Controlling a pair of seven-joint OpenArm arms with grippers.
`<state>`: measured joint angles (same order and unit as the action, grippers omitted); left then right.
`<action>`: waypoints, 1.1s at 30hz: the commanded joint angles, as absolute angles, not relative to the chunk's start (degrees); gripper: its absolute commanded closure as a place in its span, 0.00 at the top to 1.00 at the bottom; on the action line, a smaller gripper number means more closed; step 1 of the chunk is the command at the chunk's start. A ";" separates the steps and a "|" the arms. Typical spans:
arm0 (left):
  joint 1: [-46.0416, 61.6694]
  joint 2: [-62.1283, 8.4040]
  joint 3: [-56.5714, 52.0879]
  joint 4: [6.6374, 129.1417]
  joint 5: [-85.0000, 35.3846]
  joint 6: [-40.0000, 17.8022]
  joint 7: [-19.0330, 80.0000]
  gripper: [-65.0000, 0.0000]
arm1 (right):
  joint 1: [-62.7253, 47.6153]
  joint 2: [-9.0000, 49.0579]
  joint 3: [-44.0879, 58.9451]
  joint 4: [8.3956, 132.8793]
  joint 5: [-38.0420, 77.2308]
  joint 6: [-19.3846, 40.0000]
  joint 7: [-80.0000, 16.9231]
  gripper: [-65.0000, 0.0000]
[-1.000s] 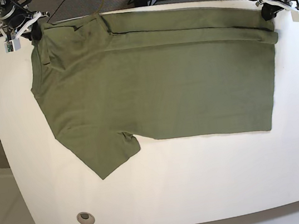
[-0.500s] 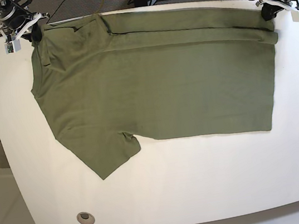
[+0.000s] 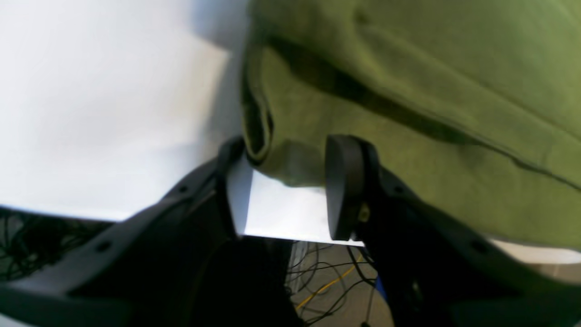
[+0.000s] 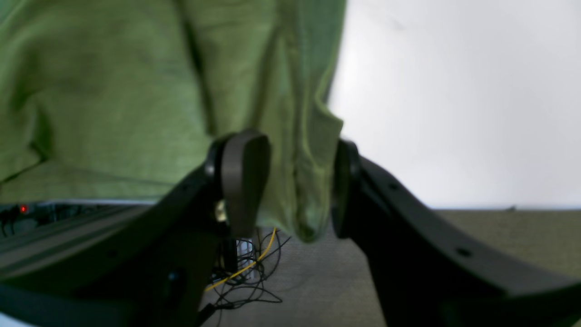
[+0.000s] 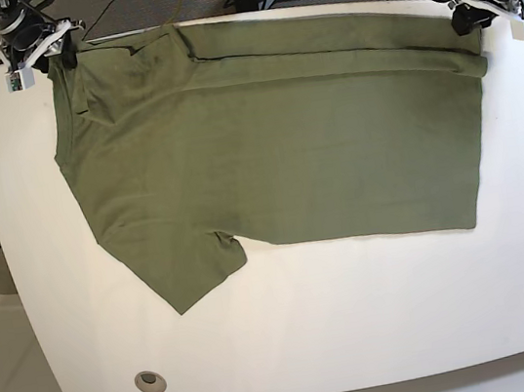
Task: Fold the T-shirt properly
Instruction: 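Open both grippers and move them along the shirt's sides toward the hem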
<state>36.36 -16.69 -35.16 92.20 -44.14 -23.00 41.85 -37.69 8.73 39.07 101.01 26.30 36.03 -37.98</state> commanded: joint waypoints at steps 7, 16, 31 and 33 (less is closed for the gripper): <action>34.77 -17.96 -35.34 92.15 -43.14 -22.61 42.23 0.42 | -36.14 9.46 40.37 102.57 26.30 36.06 -37.29 0.40; 28.37 -18.34 -36.20 93.03 -42.98 -22.55 43.18 0.46 | -33.13 9.88 40.29 102.25 25.87 36.19 -37.99 0.53; 20.36 -18.82 -34.42 94.08 -39.25 -22.08 42.79 0.46 | -23.59 11.14 39.42 102.20 25.03 36.33 -38.25 0.55; 19.52 -19.10 -33.48 94.28 -38.10 -21.94 42.81 0.46 | -20.81 11.03 39.37 101.90 24.35 36.19 -38.58 0.54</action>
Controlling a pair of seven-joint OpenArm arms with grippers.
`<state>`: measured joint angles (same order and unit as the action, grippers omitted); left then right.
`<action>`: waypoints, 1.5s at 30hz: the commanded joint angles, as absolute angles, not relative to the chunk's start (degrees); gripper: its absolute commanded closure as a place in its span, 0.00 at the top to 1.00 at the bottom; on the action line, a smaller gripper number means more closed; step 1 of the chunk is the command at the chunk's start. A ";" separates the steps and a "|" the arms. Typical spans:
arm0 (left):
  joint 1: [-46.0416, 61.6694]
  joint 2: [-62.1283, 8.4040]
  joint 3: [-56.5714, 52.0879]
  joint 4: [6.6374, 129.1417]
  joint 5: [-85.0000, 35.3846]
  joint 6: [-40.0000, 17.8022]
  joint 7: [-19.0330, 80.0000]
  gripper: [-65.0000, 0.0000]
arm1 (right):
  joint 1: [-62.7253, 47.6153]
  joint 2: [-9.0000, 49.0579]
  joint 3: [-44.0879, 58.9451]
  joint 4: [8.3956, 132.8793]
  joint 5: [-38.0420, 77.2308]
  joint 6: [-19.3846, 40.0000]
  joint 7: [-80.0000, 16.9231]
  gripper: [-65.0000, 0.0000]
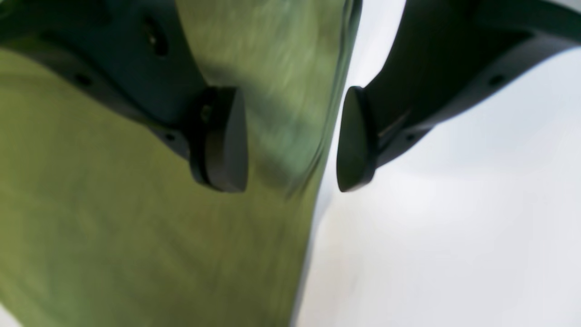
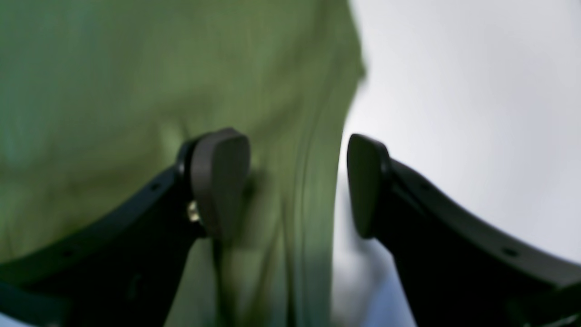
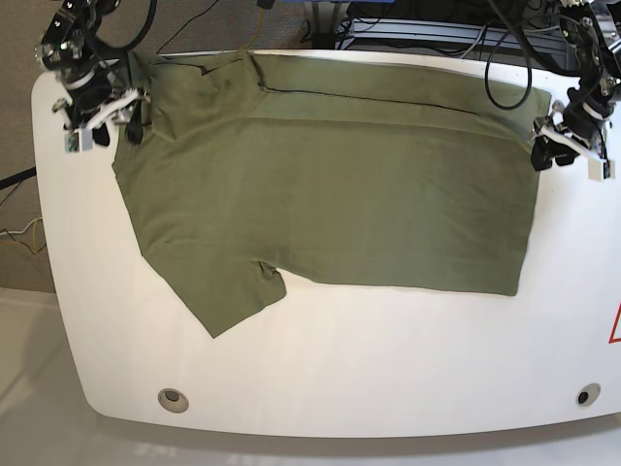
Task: Fold the T-shirt properly
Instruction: 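Open both grippers and move them along the shirt's sides toward the hem, then lower both grippers to the shirt's side edges near the sleeve and hem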
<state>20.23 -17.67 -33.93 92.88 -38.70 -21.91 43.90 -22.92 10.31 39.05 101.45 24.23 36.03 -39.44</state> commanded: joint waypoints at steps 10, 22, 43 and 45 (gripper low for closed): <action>16.58 -19.43 -32.06 95.78 -35.77 -21.76 43.21 0.46 | -12.51 11.20 39.50 101.14 23.01 36.12 -38.97 0.53; 13.09 -19.84 -31.54 95.32 -36.70 -21.73 43.69 0.46 | 1.42 15.37 38.52 92.27 21.95 36.04 -38.15 0.55; -0.69 -22.91 -23.77 77.87 -34.91 -22.03 43.49 0.45 | 23.51 20.23 31.59 57.79 17.68 36.97 -31.24 0.55; -1.54 -22.79 -23.46 76.24 -34.38 -22.13 43.23 0.45 | 24.37 20.23 30.97 55.94 17.34 37.10 -30.52 0.55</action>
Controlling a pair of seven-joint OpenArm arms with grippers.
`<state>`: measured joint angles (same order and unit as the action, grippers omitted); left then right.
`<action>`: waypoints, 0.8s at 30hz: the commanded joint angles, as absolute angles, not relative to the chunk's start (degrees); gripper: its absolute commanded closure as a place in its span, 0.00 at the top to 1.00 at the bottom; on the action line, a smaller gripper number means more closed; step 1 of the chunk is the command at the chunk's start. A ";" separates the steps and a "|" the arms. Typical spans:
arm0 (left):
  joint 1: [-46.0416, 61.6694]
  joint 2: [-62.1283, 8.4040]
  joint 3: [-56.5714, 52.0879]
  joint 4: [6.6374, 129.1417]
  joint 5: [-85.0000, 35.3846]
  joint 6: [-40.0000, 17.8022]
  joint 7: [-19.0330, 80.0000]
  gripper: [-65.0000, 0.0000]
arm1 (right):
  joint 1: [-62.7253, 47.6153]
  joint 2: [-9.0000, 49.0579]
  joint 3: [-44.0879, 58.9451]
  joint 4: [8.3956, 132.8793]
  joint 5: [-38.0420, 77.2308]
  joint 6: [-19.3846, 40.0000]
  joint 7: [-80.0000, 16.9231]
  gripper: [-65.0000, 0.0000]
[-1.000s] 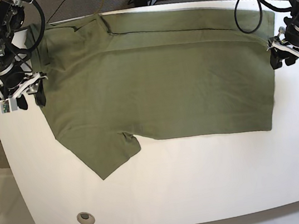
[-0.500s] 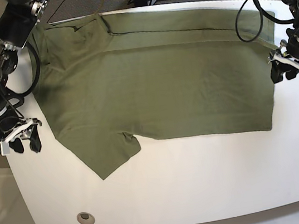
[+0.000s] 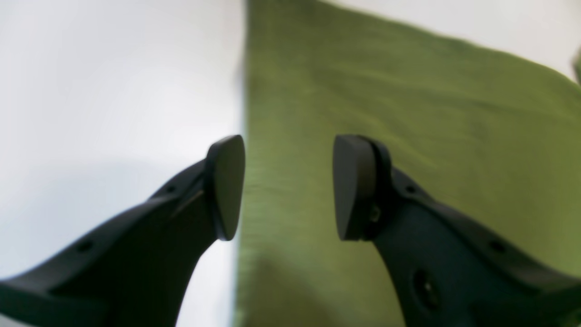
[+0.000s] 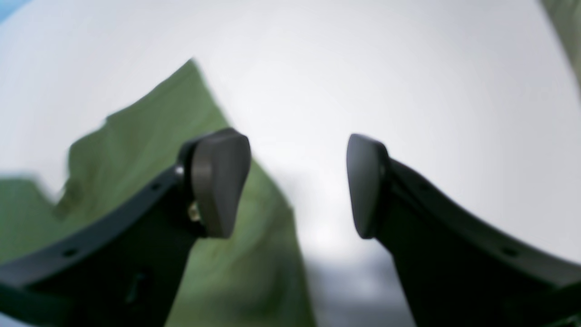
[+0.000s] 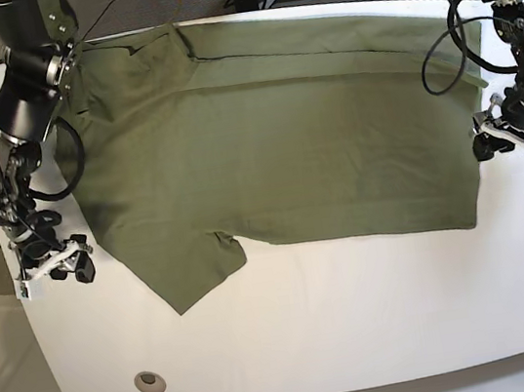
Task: Fold the T-shirt properly
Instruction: 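Lower both grippers to the shirt's side edges near the sleeve and hem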
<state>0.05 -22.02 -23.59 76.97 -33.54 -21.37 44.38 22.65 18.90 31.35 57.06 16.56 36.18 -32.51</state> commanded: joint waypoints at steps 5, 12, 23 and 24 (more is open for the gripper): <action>-5.21 -23.18 -21.40 72.02 -32.21 -22.16 41.73 0.45 | 27.32 20.11 28.80 51.39 17.11 37.46 -28.48 0.55; -9.93 -23.56 -18.90 67.35 -29.27 -22.03 39.27 0.46 | 29.73 19.76 26.13 47.29 17.07 37.97 -26.81 0.55; -11.00 -24.10 -19.46 63.98 -30.52 -21.81 36.91 0.49 | 29.97 17.21 24.08 45.69 17.73 38.70 -26.54 0.55; -10.93 -24.20 -19.62 63.76 -30.64 -21.82 36.79 0.49 | 29.90 16.92 24.14 45.73 17.80 38.79 -26.61 0.55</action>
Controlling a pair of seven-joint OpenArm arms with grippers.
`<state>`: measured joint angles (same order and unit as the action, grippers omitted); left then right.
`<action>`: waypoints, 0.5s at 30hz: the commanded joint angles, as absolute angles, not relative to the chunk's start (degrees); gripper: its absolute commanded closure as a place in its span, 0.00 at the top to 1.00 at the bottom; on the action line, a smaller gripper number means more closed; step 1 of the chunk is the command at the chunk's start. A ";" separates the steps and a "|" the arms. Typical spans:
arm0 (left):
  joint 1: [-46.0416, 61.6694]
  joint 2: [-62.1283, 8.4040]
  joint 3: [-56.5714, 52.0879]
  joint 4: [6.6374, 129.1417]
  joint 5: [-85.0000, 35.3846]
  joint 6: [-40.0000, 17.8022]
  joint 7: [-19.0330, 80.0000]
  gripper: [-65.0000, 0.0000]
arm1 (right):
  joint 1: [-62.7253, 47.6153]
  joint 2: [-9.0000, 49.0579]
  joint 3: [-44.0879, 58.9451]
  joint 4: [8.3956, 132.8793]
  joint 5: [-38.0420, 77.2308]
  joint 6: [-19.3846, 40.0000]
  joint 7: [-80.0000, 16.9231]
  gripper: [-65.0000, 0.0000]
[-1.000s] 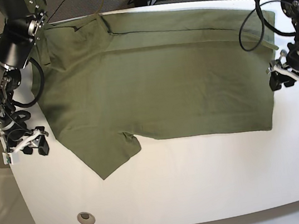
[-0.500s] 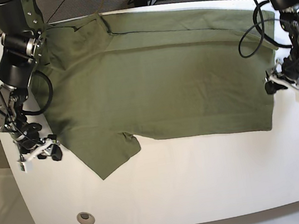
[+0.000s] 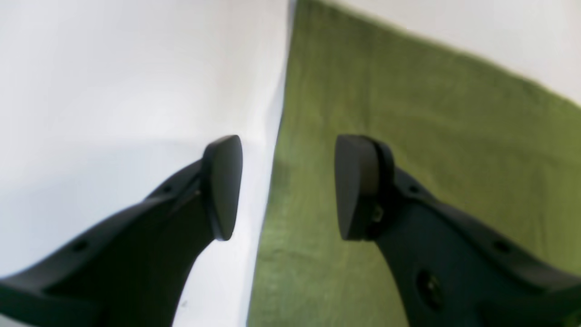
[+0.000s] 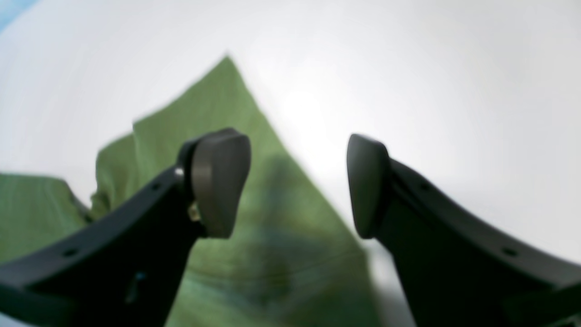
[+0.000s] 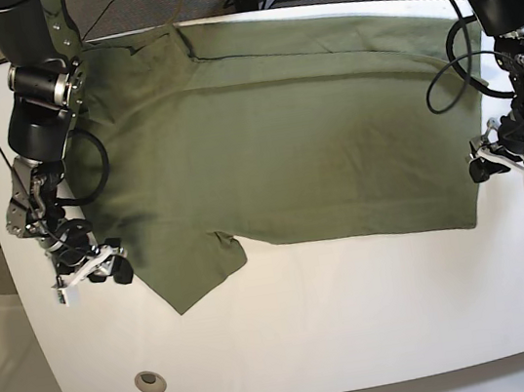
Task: Fold the T-shirt properly
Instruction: 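Lower both grippers to the shirt's side edges near the sleeve and hem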
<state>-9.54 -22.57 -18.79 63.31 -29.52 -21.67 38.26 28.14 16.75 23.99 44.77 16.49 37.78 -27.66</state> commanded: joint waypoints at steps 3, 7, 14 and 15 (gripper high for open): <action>-10.11 -24.63 -19.67 62.46 -30.78 -21.98 36.09 0.48 | 29.47 14.76 24.40 46.78 17.74 39.42 -27.54 0.55; -10.01 -25.01 -19.84 60.84 -31.05 -22.06 35.63 0.48 | 29.24 13.59 23.48 46.83 17.75 39.68 -27.65 0.55; -10.45 -25.14 -19.05 59.26 -30.40 -21.96 35.89 0.48 | 28.44 12.64 18.34 46.98 17.28 39.59 -27.22 0.55; -10.61 -25.11 -19.02 58.93 -30.35 -21.98 35.92 0.48 | 28.34 12.60 17.82 46.98 17.29 39.54 -27.19 0.55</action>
